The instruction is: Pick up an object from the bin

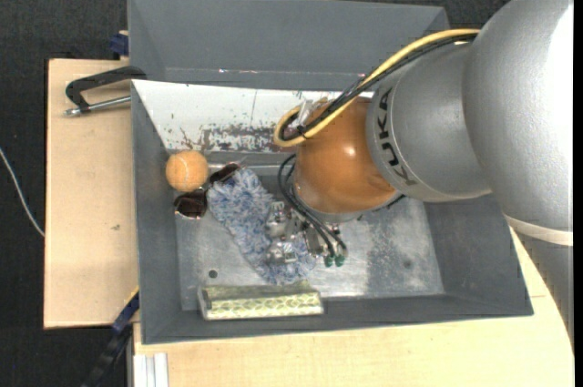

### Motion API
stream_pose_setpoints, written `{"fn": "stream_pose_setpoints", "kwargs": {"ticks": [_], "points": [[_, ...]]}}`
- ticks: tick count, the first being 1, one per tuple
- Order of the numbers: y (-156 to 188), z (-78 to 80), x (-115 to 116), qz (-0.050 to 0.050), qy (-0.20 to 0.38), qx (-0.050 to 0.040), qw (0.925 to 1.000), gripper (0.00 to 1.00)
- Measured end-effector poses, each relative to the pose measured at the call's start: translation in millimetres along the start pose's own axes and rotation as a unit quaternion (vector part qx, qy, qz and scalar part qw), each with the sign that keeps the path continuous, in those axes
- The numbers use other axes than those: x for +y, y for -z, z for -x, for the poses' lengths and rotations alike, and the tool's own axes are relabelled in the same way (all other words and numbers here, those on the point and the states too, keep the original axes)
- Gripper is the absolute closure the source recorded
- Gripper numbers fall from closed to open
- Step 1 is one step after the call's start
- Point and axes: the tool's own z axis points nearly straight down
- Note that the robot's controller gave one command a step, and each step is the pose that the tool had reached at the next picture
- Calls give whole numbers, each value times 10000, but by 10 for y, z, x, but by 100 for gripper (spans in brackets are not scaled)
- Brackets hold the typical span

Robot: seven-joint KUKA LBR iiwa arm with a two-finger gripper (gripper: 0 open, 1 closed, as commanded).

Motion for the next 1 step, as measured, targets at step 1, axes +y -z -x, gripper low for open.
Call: {"fn": "stream_pose_setpoints", "kwargs": {"ticks": [1], "points": [[1803, -21, 58, -14, -143, 71, 9999, 100]]}}
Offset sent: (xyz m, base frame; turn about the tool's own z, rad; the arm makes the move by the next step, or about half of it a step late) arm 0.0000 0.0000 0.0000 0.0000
